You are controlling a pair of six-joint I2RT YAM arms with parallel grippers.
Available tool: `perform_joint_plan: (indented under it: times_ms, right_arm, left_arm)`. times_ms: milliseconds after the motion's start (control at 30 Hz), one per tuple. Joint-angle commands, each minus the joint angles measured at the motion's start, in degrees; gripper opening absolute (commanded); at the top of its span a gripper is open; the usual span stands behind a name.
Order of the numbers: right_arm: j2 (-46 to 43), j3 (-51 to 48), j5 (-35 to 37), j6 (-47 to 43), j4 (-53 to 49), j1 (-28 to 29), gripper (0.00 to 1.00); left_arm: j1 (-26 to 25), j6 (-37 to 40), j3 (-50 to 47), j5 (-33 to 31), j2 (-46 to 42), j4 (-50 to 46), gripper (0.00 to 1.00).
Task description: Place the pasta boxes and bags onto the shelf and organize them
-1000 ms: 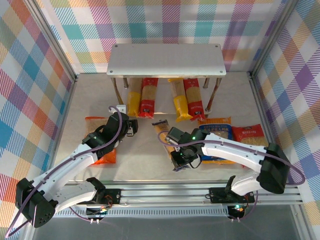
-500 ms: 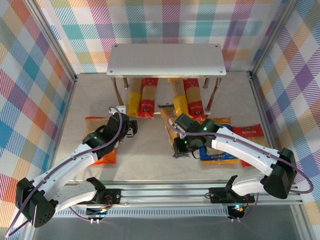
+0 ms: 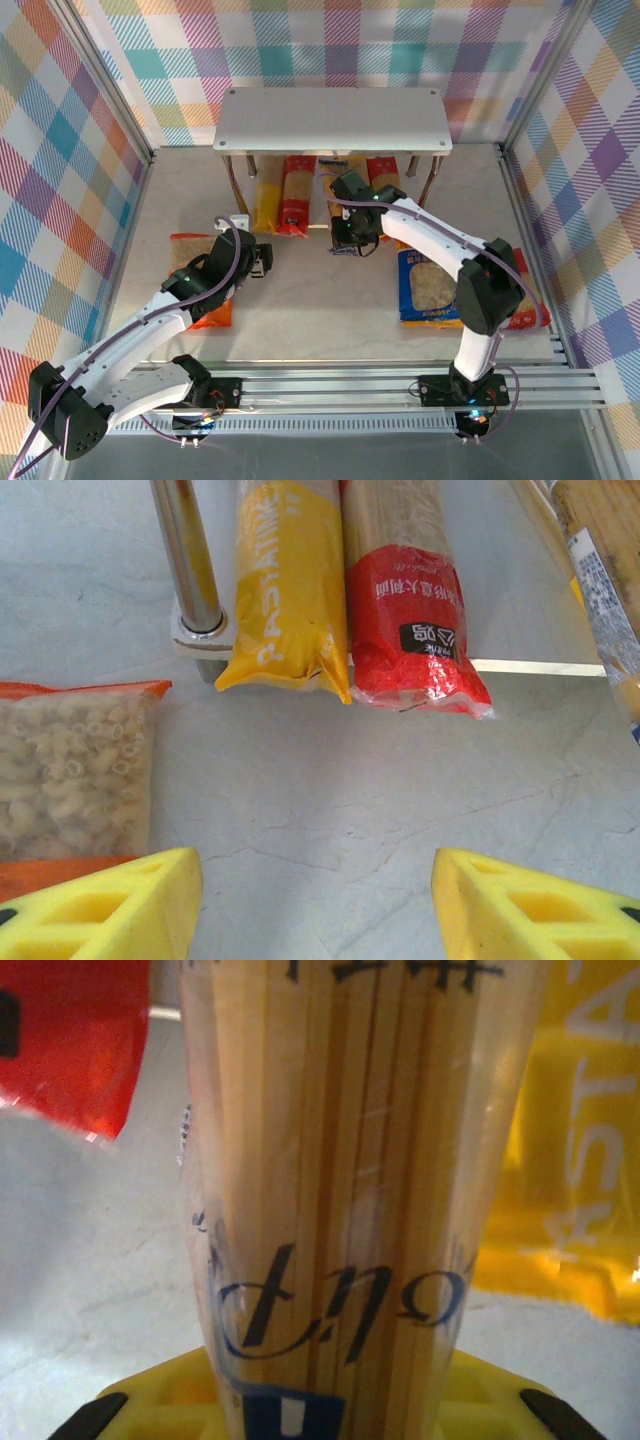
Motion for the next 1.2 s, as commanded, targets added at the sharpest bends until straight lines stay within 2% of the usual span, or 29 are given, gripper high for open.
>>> perform_joint_plan:
  times_ms: [0, 400, 500, 800, 833, 900, 1167]
  right_arm:
    - [0.7, 6.8, 2.1, -2.6, 5.7, -0.8, 0.0]
    - [12.0, 19.2, 3.4, -2.7, 3.1, -1.9, 0.01]
    - [13.6, 20.4, 4.2, -2.5, 3.2, -2.0, 0.05]
    - [16.4, 23.0, 6.8, -1.3, 3.0, -2.1, 0.06]
    - [16.6, 23.0, 6.9, -1.3, 3.1, -2.1, 0.07]
    - [16.9, 23.0, 7.2, -1.3, 3.1, -2.1, 0.21]
    - [18.2, 23.0, 7.1, -1.4, 3.0, -2.3, 0.44]
  left_arm:
    - [-0.8, -1.0, -0.6, -0.1, -1.2, -1.4, 0.62]
    - [-1.0, -1.2, -0.8, -0.7, -2.2, -3.3, 0.62]
    - [-1.1, -1.0, -0.4, -0.9, -2.8, -4.4, 0.63]
    - [-1.2, -1.0, -0.2, -1.5, -4.9, -6.5, 0.63]
    - [-1.2, -1.0, -0.2, -1.6, -4.9, -6.7, 0.63]
    - [-1.2, -1.0, -0.2, -1.7, -5.0, -7.0, 0.64]
    - [-1.1, -1.8, 0.1, -4.6, -5.8, -10.0, 0.66]
